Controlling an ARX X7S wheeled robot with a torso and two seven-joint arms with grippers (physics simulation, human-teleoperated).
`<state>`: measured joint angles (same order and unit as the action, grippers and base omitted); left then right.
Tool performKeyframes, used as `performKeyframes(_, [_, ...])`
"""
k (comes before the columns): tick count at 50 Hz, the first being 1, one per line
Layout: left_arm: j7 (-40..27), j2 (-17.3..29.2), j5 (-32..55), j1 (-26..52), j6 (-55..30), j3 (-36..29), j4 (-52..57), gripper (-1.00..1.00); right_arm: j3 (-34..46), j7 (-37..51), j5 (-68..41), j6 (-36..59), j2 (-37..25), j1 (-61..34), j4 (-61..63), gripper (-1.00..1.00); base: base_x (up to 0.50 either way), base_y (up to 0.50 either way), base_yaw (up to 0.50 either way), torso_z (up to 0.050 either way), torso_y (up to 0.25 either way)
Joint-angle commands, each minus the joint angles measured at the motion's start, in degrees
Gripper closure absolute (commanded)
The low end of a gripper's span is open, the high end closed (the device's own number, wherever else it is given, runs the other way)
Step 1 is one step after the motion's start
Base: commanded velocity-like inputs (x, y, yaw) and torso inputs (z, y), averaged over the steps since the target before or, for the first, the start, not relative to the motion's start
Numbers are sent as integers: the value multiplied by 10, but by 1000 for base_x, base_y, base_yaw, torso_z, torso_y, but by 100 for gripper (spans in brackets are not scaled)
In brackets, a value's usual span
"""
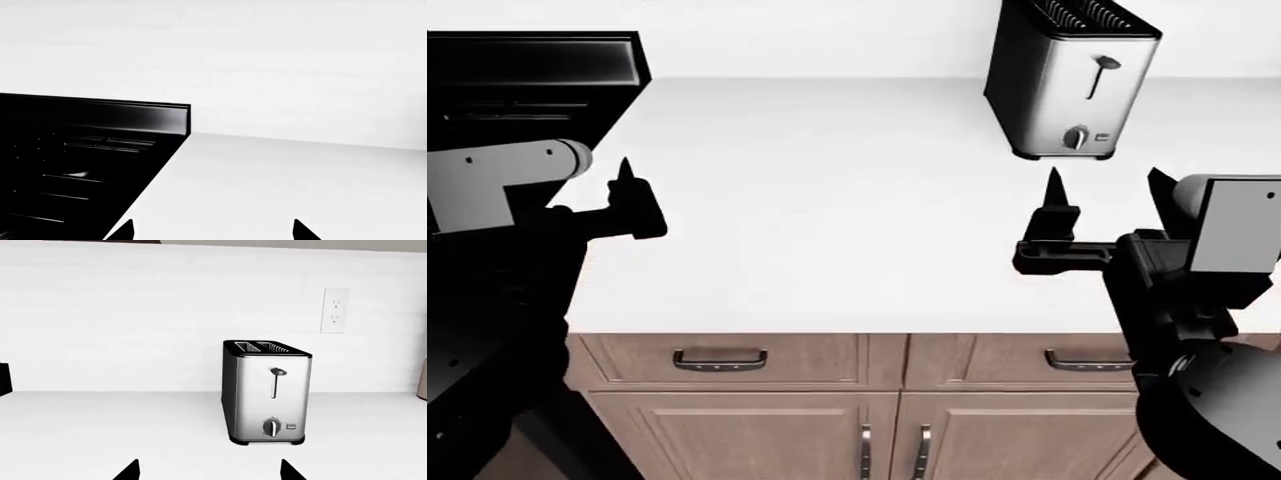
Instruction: Pick and place the shaker into the drawer. Then close the cabinet.
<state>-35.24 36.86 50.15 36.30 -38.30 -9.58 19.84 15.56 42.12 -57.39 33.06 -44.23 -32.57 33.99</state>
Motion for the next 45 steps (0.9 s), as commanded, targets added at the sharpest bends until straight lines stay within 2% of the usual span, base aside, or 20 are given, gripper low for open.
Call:
performKeyframes(1, [0,1,-1,-2,1,-1,2,-100,0,0,2,-2,-1,2,1,-100,27,74,0,0,0])
performKeyframes(19, [-2,6,4,2,-5,-1,8,-100,4,-3,3,-1,2,-1,-5,-100,11,384,0,0,0])
performKeyframes(38, [-4,7,5,3,-6,-3,11,-100,3,-1,1,-2,1,2,-3,-100,138,11,0,0,0])
performKeyframes(45, [-5,7,5,4,-7,-4,12,-100,3,-3,5,-5,0,6,-4,-100,205,238,0,0,1])
